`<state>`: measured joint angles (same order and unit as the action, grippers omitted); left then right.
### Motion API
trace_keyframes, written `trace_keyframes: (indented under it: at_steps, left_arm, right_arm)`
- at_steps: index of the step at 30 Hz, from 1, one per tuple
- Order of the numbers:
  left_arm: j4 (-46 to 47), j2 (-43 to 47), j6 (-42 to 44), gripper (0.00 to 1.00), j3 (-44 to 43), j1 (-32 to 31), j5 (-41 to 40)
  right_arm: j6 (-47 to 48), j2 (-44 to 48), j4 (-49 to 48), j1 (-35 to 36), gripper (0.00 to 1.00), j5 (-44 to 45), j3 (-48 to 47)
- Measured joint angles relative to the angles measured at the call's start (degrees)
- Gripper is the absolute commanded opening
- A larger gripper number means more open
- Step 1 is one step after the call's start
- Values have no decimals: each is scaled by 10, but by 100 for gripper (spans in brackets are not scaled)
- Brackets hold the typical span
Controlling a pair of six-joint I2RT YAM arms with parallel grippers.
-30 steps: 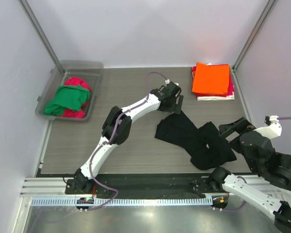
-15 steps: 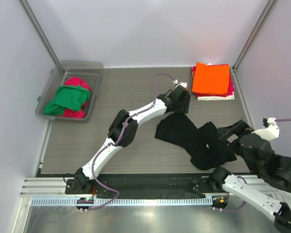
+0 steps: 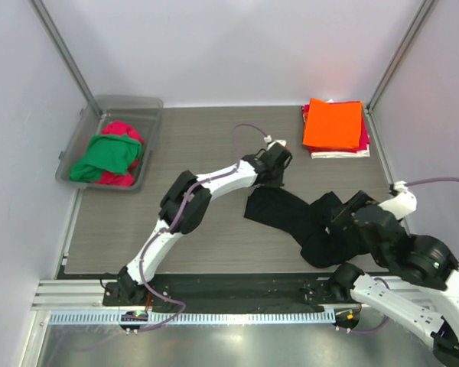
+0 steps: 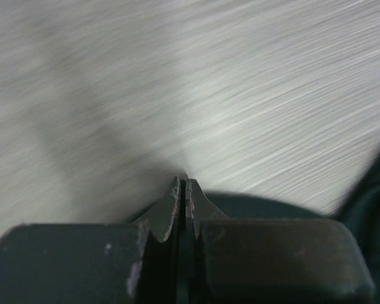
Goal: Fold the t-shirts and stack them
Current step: Flatten the tshirt out
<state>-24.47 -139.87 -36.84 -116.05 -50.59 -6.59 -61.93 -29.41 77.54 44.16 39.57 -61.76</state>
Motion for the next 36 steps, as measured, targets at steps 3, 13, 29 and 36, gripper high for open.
trace_keyframes:
  at_steps: [3,13,29,36]
  left_arm:
    - [-40,86,-7,0,110,29,-13]
    - [-60,336,-22,0,379,126,-66]
    - [1,391,-51,0,549,110,-60]
    - [18,399,-54,0,564,120,-54]
  right_arm:
    - [7,-52,-29,0,78,-19,36]
    - [122,-360,-237,-116,61,-131,50]
    - [280,-721,-429,-119,62,-283,-108]
    - [296,-741,-440,-96,7,-294,-88]
